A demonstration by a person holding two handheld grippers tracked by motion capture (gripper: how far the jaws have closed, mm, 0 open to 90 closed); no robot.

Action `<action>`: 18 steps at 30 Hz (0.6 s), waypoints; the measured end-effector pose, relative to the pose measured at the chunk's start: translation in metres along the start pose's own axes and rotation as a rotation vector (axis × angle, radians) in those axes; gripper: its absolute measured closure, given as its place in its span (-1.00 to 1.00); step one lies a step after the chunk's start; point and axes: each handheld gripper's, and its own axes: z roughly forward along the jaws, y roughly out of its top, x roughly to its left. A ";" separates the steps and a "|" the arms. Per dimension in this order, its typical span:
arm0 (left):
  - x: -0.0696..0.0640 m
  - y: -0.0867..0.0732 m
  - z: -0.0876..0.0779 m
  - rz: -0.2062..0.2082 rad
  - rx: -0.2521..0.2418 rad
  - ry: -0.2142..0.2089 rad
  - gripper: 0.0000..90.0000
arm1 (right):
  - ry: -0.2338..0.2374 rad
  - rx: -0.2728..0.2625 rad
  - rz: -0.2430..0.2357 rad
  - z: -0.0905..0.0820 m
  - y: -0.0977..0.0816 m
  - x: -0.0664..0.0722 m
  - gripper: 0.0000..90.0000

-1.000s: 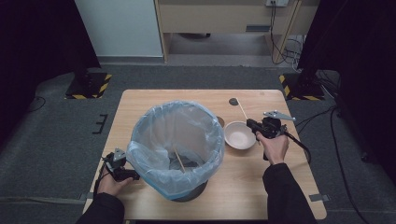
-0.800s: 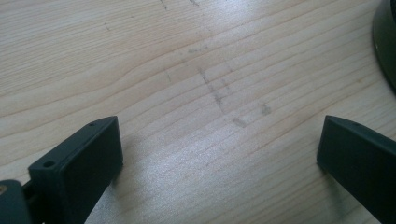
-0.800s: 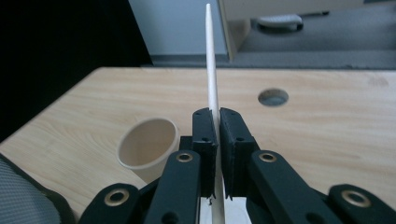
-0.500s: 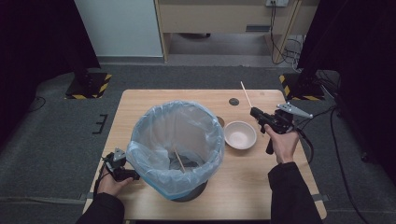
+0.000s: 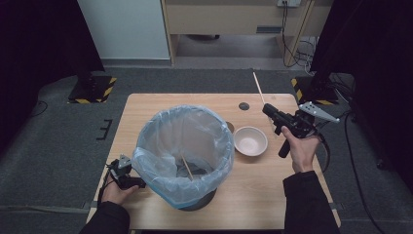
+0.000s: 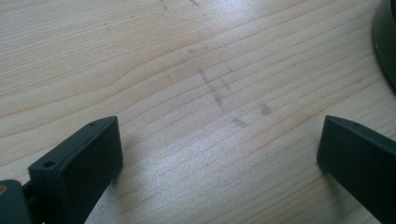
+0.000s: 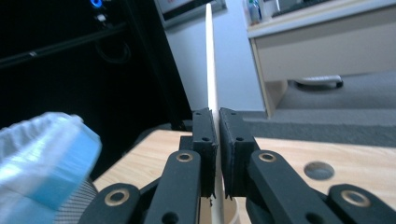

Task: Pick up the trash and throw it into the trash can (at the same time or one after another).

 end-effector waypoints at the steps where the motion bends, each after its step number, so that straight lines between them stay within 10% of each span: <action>1: 0.000 0.000 0.000 0.000 0.000 0.000 -1.00 | 0.016 -0.018 0.001 -0.003 0.004 0.003 0.91; 18: 0.000 0.000 0.000 0.000 0.000 0.000 -1.00 | 0.151 -0.128 -0.035 -0.024 0.035 0.044 0.91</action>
